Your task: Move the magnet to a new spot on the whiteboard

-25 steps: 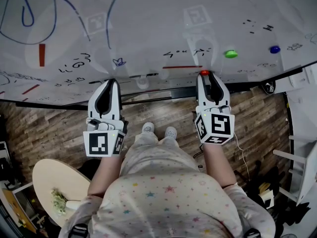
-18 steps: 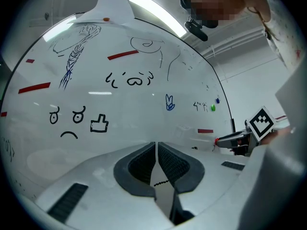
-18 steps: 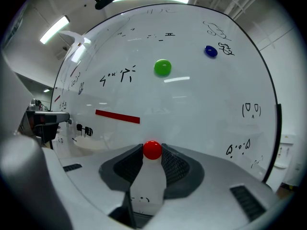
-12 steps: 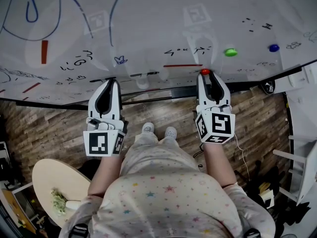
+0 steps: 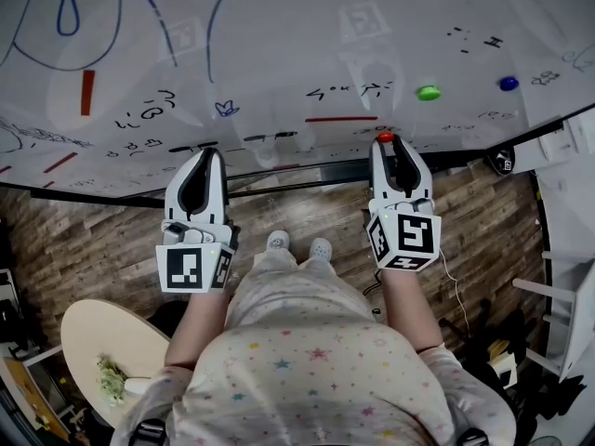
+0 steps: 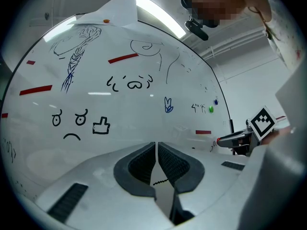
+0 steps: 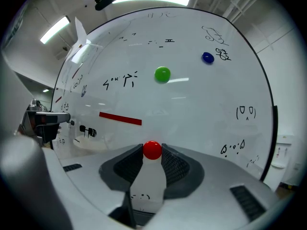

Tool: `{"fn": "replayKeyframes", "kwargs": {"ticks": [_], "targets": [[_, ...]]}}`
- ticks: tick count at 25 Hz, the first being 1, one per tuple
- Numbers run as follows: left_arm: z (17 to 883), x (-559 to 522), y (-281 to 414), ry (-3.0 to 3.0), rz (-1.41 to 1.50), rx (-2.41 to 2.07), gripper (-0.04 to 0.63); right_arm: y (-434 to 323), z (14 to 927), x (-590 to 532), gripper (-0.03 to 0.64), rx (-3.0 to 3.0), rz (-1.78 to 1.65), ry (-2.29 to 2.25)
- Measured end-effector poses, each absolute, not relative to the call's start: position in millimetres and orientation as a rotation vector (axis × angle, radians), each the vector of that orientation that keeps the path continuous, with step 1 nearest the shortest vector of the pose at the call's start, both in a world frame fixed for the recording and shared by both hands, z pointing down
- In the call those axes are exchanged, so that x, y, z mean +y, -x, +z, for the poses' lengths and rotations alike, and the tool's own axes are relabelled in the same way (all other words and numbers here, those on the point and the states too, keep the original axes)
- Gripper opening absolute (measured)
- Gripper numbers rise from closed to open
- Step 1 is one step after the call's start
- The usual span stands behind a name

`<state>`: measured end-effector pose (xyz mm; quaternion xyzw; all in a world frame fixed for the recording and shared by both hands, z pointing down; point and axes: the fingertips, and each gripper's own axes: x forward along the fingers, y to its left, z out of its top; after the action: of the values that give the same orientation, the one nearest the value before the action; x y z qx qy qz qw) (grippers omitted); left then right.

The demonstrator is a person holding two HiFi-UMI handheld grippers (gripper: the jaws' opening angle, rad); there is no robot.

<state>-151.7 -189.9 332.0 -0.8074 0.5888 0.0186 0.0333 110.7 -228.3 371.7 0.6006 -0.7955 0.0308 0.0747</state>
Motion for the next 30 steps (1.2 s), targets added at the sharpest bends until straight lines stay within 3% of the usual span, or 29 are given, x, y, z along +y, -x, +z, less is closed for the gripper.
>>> {"fn": "replayKeyframes", "kwargs": {"ticks": [30], "targets": [[322.1, -176.6, 135.3, 2.526, 0.112, 1.749, 0.026, -128.8, 345.1, -190.3, 0.120, -2.384, 0.023, -1.835]]}}
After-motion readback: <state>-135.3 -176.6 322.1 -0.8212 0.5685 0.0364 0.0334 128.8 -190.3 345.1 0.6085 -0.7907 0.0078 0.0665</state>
